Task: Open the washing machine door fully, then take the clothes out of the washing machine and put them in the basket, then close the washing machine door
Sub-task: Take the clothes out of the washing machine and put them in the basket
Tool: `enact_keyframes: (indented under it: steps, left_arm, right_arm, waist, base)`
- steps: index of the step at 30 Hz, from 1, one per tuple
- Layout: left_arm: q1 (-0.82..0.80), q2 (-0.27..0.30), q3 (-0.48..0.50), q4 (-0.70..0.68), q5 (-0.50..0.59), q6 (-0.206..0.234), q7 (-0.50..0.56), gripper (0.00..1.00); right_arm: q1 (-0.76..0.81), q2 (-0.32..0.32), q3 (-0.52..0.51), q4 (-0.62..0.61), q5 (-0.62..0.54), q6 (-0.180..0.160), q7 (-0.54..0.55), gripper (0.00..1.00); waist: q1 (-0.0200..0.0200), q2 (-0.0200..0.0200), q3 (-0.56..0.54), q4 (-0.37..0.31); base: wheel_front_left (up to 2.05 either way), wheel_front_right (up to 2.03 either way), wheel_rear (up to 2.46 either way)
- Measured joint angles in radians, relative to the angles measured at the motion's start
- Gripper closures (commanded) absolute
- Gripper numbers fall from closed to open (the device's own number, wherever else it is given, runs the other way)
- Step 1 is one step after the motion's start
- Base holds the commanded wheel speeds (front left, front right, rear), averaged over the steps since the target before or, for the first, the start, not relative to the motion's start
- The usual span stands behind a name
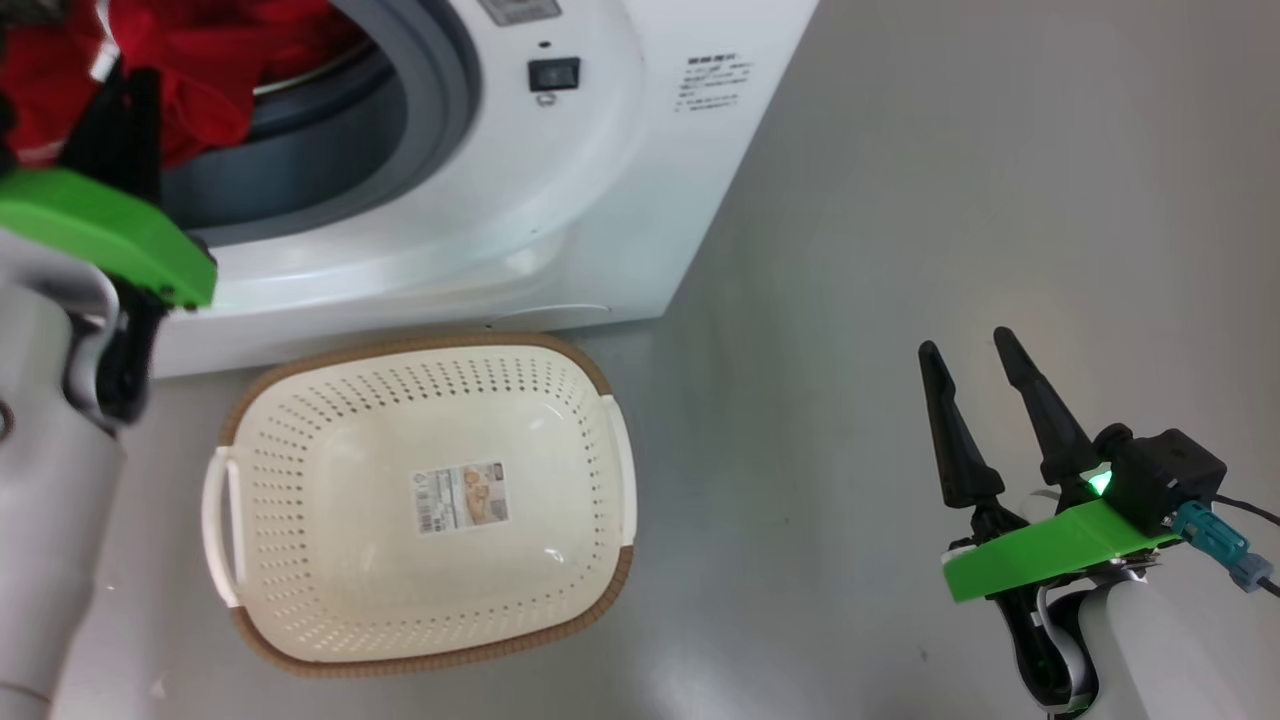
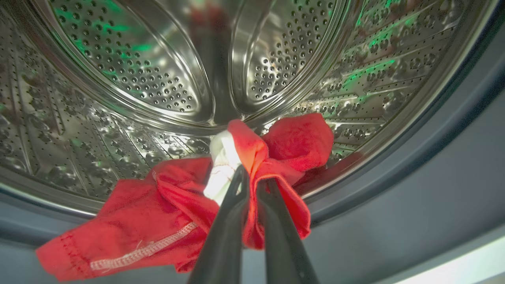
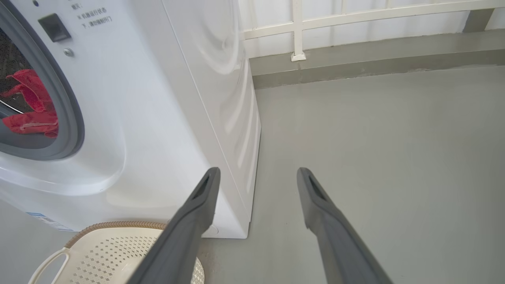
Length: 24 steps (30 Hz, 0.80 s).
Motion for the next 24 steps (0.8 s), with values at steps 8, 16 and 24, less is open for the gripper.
enact_keyframes:
  steps: [8,16,24]
  left_arm:
    - [0.22,-0.092,0.263,-0.196,0.187,-0.001,0.0,1.0]
    - [0.392,-0.185,0.444,-0.386,0.324,-0.022,0.0,1.0]
    - [0.507,-0.241,0.511,-0.615,0.371,-0.023,0.0,1.0]
  right_arm:
    - [0.029,0.0,-0.029,0.007,-0.014,0.0,0.0,0.0]
    - [0.042,0.0,-0.053,0.004,-0.016,0.0,0.0,0.0]
    - [0.06,0.0,-0.061,0.002,-0.024,0.0,0.0,0.0]
  waist:
    - [0.0,0.0,-0.05,0.042]
    - [0.0,0.0,-0.078,0.076]
    - [0.0,0.0,-0.092,0.096]
  base:
    - [0.0,0.0,0.0]
    - [0.0,0.0,0.0]
    - [0.0,0.0,0.0]
